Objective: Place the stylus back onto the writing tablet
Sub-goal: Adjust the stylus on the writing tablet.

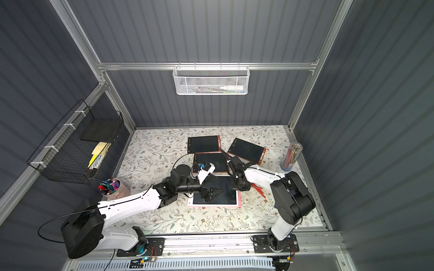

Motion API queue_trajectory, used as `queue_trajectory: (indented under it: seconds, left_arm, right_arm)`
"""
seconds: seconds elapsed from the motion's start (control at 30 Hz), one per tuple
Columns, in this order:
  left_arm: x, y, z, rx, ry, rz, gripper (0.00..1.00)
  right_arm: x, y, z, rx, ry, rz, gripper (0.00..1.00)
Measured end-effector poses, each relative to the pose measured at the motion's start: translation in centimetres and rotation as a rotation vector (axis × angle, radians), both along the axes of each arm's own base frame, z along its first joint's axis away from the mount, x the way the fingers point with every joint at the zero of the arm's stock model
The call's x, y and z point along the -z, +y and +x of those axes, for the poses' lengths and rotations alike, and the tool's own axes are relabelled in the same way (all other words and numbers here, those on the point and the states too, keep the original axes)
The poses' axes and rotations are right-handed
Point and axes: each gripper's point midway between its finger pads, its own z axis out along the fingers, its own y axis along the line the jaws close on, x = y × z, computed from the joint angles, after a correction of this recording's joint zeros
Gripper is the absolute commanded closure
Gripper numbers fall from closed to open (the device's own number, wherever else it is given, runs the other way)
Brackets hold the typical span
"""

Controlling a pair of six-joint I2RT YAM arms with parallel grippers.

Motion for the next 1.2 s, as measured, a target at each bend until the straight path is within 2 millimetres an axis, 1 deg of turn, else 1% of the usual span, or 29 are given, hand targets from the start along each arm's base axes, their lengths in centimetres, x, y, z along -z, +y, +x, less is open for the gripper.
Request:
queue_trajectory:
  seconds: [0.2, 0.33, 0.4, 0.5, 0.53, 0.6, 0.73, 0.83, 1.2]
  left_arm:
    - [0.0, 0.0, 0.0, 0.000, 0.000, 0.000, 0.01]
    - [0.0, 0.0, 0.0, 0.000, 0.000, 0.000, 0.01]
    - [0.0, 0.0, 0.0, 0.000, 0.000, 0.000, 0.01]
    - [0.0, 0.0, -0.1, 0.004, 0.001, -0.001, 0.01]
    - [0.0, 0.0, -0.1, 0.007, 0.002, -0.002, 0.01]
    - [-0.1, -0.1, -0.3, 0.015, 0.004, -0.004, 0.01]
    - [-0.1, -0.1, -0.4, 0.025, 0.006, -0.006, 0.01]
    - [-0.1, -0.1, -0.4, 0.025, 0.006, -0.006, 0.01]
    - [-0.1, -0.1, -0.5, 0.026, 0.007, -0.006, 0.01]
  right_arm:
    - [-0.6, 0.6, 0.0, -0.017, -0.010, 0.035, 1.00]
    - [-2.6, 1.5, 0.4, -0.040, -0.061, 0.101, 1.00]
    - [-3.6, 1.6, 0.7, -0.042, -0.092, 0.119, 1.00]
    - [-4.5, 1.1, 0.7, -0.036, -0.123, 0.110, 0.99]
    - [-4.6, 0.8, 0.5, -0.033, -0.128, 0.101, 0.97]
    - [-4.4, 0.1, 0.2, -0.032, -0.125, 0.085, 0.95]
    - [-3.2, -1.2, -0.7, -0.034, -0.092, 0.058, 0.98]
    - [-2.6, -1.8, -1.5, -0.040, -0.060, 0.044, 0.97]
    - [-0.8, -1.8, -3.8, -0.061, 0.020, 0.071, 0.99]
